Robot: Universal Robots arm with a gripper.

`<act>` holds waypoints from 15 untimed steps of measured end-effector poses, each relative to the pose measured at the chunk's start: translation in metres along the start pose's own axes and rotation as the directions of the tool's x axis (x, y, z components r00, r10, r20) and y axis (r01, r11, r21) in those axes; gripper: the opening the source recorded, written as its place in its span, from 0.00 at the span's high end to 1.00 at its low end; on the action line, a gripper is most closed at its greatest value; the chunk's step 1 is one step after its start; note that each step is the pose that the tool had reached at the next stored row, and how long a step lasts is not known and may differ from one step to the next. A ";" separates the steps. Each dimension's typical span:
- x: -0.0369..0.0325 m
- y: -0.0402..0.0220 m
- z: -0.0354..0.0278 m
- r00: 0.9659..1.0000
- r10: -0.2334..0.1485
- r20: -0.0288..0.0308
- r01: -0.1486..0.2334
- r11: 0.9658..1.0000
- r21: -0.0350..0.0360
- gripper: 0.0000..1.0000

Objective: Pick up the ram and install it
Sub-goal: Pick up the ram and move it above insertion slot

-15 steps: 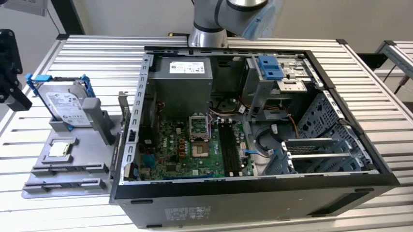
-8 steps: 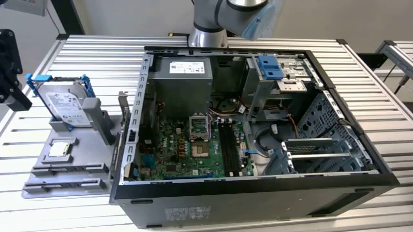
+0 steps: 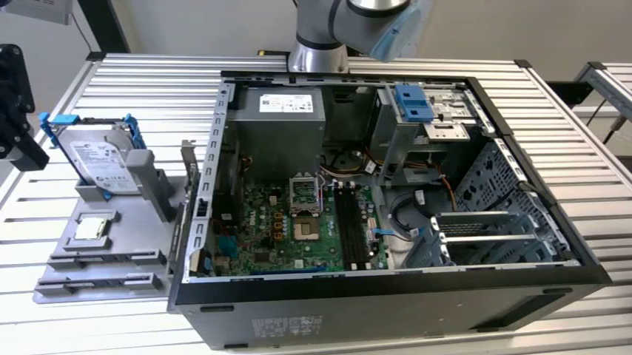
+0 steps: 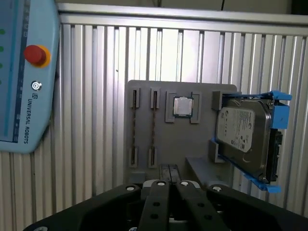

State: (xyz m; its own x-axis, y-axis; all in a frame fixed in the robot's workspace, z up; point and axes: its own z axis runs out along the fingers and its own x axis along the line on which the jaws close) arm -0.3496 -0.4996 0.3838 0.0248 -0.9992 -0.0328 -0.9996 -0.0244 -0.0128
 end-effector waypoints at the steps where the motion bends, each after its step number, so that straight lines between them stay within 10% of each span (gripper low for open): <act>1: 0.0000 0.0000 0.0000 1.000 0.000 0.000 0.000 1.000 0.000 0.00; 15: 0.0001 0.0001 0.0021 1.000 0.000 0.000 0.000 1.000 0.000 0.00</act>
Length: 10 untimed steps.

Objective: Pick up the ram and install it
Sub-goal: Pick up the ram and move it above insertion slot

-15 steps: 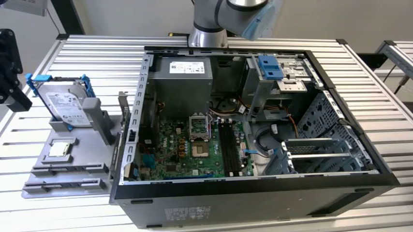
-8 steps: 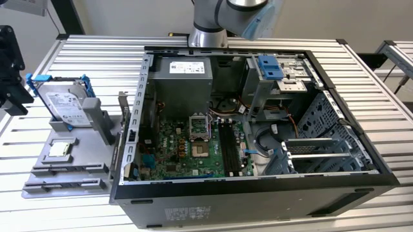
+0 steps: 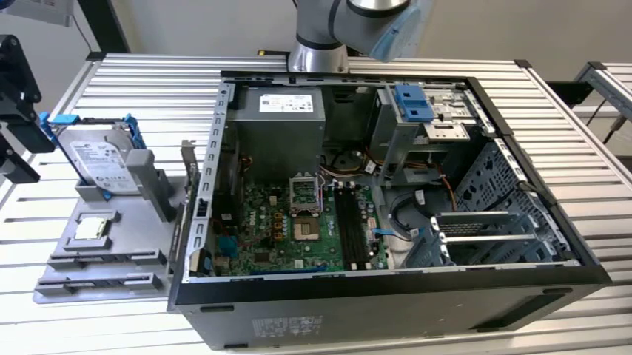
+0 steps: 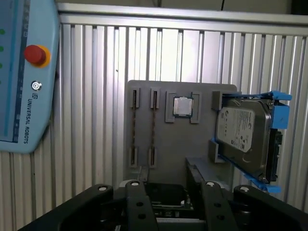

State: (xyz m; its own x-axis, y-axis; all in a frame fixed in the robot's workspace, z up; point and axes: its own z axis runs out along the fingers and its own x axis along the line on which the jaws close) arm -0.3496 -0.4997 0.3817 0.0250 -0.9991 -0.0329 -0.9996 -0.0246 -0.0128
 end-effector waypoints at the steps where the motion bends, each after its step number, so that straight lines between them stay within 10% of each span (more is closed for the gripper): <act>1: 0.0001 0.0002 0.0018 1.000 -0.003 0.000 0.003 1.000 0.000 0.00; 10: 0.0010 0.0020 0.0182 0.999 -0.051 0.001 0.051 0.999 -0.002 0.00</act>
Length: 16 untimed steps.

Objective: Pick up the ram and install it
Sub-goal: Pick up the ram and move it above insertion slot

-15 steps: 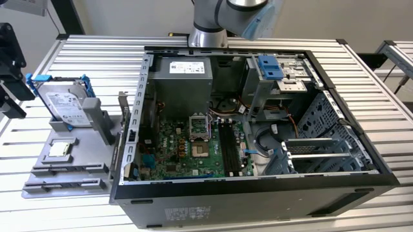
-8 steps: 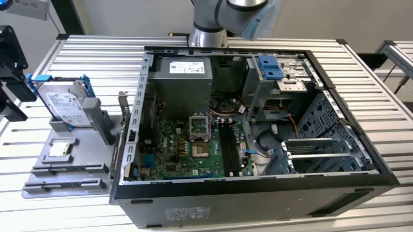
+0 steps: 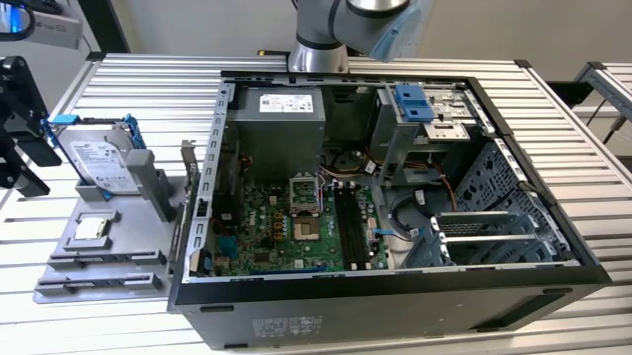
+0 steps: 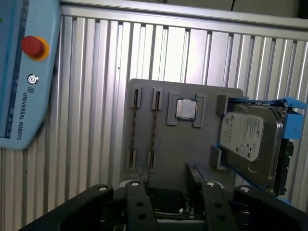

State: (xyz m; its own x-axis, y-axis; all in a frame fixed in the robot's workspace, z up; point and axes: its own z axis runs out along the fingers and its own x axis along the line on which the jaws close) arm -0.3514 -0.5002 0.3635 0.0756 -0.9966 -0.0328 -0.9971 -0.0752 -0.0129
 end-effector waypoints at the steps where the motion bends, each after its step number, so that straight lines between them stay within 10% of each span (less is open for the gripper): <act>1: 0.0001 0.0007 0.0019 1.000 0.000 0.000 0.000 1.000 0.000 0.00; 16: 0.0014 0.0093 0.0289 1.000 0.020 -0.001 -0.020 1.000 0.010 0.00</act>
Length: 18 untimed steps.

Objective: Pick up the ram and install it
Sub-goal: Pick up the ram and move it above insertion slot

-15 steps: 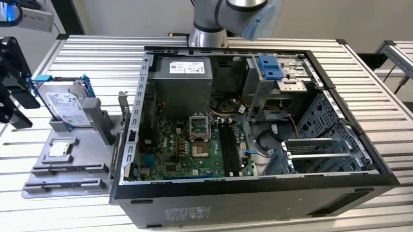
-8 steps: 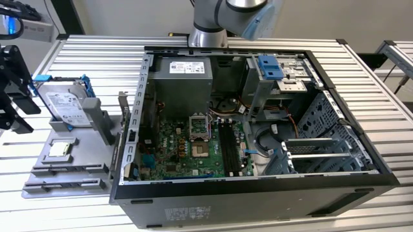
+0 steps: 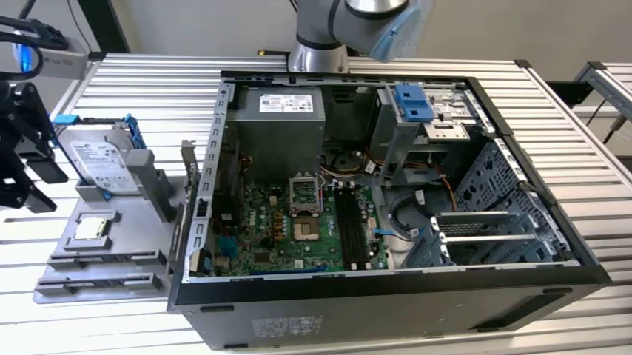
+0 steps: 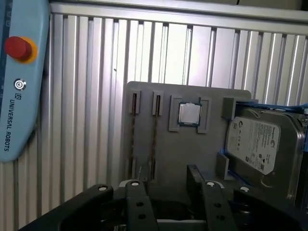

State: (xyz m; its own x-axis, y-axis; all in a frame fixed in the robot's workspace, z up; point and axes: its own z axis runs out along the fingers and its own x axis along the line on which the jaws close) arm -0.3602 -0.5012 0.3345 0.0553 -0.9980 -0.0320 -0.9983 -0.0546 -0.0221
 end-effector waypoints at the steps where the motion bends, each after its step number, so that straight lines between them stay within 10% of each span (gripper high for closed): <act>1: 0.0000 0.0003 0.0019 1.000 0.001 0.000 -0.001 1.000 0.001 0.00; 18: 0.0041 0.0047 0.0311 1.000 0.008 -0.006 -0.008 1.000 0.006 0.00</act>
State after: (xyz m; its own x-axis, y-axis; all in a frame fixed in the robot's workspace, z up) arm -0.3640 -0.5045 0.3032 0.0476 -0.9985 -0.0265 -0.9985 -0.0468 -0.0283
